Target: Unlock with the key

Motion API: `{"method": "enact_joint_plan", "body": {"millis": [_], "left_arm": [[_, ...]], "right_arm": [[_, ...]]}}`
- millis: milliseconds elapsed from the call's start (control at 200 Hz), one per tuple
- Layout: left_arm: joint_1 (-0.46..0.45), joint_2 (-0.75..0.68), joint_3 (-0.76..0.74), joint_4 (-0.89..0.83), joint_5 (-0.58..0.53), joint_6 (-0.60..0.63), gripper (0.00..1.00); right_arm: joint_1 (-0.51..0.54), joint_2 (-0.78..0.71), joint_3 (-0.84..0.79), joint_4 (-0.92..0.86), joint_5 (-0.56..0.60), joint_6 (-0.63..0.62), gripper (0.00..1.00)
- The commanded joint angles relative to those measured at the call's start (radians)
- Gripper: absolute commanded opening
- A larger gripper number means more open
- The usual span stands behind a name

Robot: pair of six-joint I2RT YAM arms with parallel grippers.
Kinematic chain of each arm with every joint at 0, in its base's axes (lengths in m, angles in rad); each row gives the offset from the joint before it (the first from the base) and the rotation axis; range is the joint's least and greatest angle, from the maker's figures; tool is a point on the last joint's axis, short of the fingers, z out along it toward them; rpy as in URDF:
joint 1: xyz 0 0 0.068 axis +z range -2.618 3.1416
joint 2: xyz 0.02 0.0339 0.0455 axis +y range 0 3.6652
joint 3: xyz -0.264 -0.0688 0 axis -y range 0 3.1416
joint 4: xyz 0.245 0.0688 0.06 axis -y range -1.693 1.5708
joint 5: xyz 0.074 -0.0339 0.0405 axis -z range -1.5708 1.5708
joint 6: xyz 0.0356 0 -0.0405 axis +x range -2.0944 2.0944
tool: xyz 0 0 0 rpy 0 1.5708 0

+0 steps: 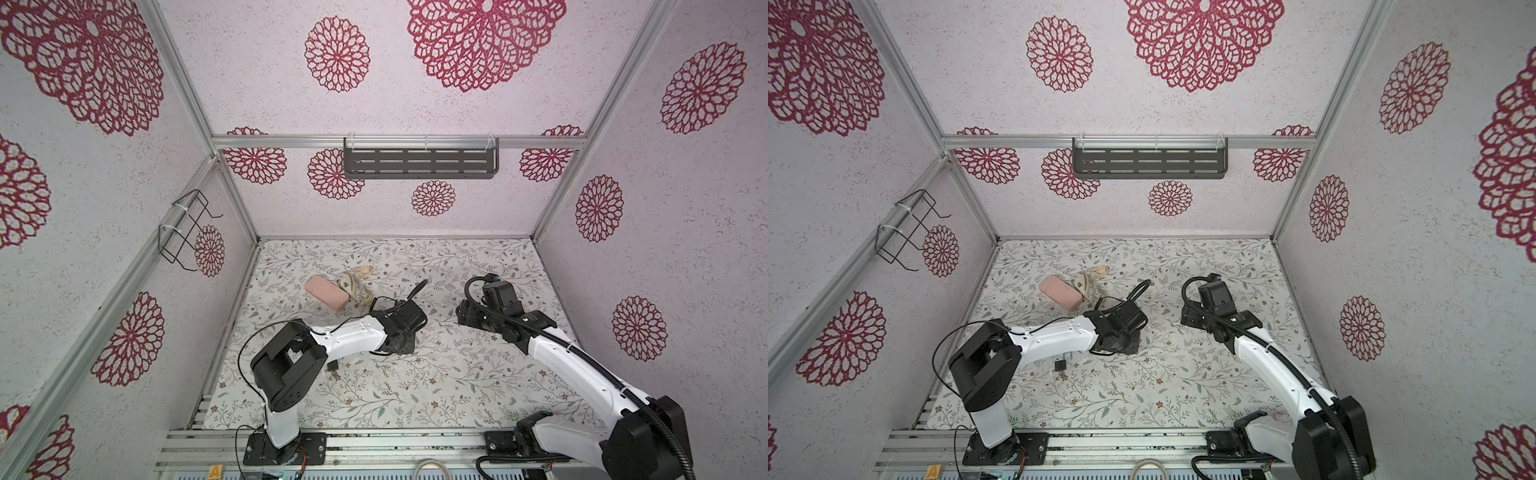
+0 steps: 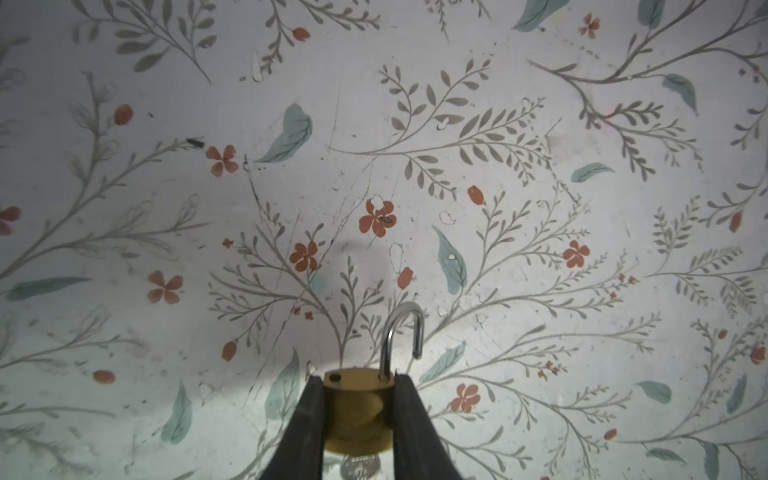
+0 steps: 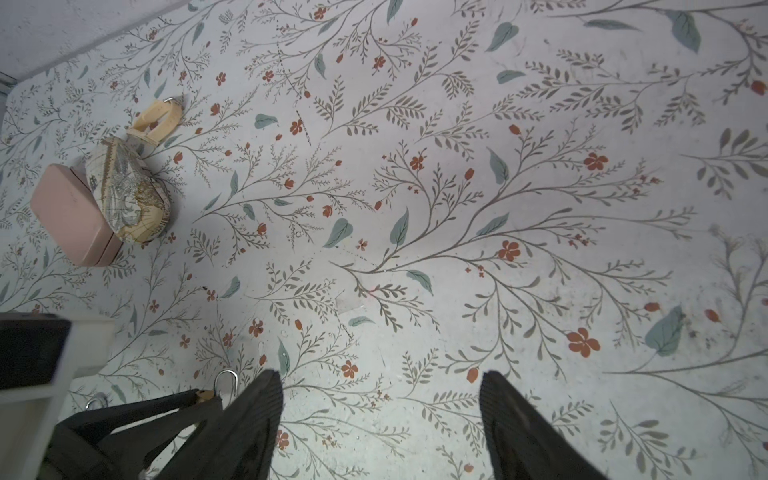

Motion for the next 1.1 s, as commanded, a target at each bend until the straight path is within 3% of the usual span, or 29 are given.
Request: {"method": "enact_joint_plan", "body": {"millis": [0,205,360,520,675,775,850,961,1096], "left_arm": [[-0.008,0.036,0.034,-0.028,-0.023,-0.032,0.0],[-0.008,0.079,0.049,-0.064,-0.052,-0.044,0.0],[-0.008,0.065,0.052,-0.065,-0.057,-0.039,0.36],[0.0,0.008,0.079,-0.074,-0.078,-0.02,0.6],[0.057,-0.15,0.07,-0.077,-0.185,0.025,0.86],[0.15,-0.288,0.033,-0.068,-0.305,0.068,1.0],[0.258,-0.393,-0.017,-0.057,-0.403,0.091,0.98],[0.455,-0.531,-0.11,-0.035,-0.546,0.138,0.97],[0.673,-0.678,-0.31,0.16,-0.677,0.307,0.97]], "right_arm": [[-0.02,-0.028,-0.011,0.048,0.01,0.018,0.78],[-0.031,-0.022,-0.015,0.056,0.005,0.008,0.78],[-0.038,-0.023,-0.017,0.067,0.014,0.0,0.78],[-0.051,-0.018,0.006,0.074,0.04,-0.038,0.79],[-0.094,-0.041,0.009,0.086,0.203,-0.089,0.84],[-0.153,-0.062,-0.037,0.139,0.331,-0.11,0.9],[-0.205,-0.074,-0.092,0.206,0.424,-0.136,0.97],[-0.281,-0.1,-0.2,0.35,0.547,-0.205,0.99],[-0.364,-0.115,-0.382,0.653,0.53,-0.317,0.99]]}}
